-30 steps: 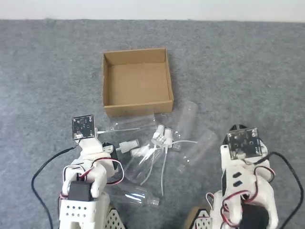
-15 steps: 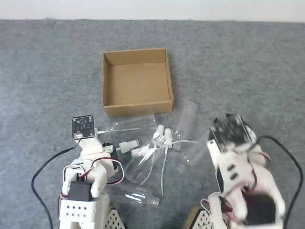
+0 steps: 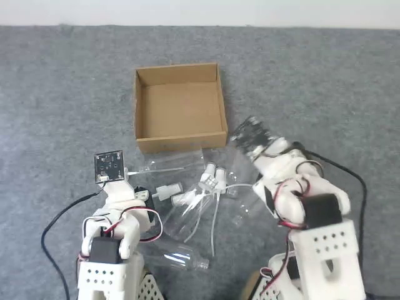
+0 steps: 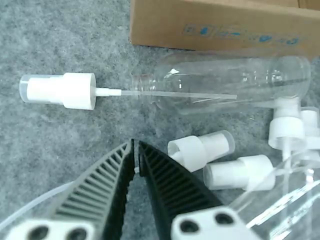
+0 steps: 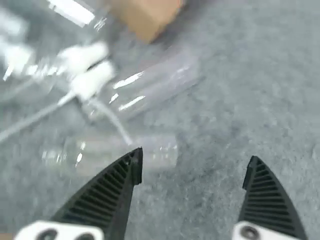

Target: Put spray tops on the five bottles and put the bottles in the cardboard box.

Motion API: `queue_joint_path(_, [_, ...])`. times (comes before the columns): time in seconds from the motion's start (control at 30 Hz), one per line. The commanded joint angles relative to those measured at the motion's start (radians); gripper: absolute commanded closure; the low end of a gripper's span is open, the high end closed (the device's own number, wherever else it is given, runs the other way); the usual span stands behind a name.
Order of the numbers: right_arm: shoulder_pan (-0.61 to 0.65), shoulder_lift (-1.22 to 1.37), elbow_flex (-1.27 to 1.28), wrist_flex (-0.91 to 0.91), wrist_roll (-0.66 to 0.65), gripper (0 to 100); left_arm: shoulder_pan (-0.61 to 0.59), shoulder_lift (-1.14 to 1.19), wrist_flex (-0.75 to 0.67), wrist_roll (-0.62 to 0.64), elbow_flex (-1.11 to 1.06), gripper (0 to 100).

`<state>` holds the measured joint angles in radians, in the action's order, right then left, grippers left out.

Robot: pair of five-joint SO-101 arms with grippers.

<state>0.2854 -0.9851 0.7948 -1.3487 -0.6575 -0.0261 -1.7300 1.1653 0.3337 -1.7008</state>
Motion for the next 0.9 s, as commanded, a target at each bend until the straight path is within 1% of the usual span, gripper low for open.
queue_joint_path(0.0, [0.018, 0.05, -0.064, -0.045, -0.129, 71.6, -0.008, -0.012, 0.005, -0.006, 0.013, 99])
queue_joint_path(0.27, [0.021, 0.163, -0.055, -0.065, -0.29, 71.2, -0.008, -0.012, 0.005, -0.006, 0.013, 99])
queue_joint_path(0.43, [0.073, 0.283, -0.02, -0.059, -0.358, 71.2, -0.008, -0.012, 0.005, -0.006, 0.013, 99])
queue_joint_path(0.63, [0.114, 0.421, -0.017, 0.004, -0.362, 71.2, -0.008, -0.012, 0.005, -0.006, 0.013, 99])
queue_joint_path(0.8, [0.12, 0.524, -0.018, 0.024, -0.364, 63.5, -0.008, -0.012, 0.005, -0.006, 0.013, 99])
queue_joint_path(0.87, [0.12, 0.558, -0.018, 0.025, -0.368, 63.4, -0.008, -0.012, 0.005, -0.006, 0.013, 99])
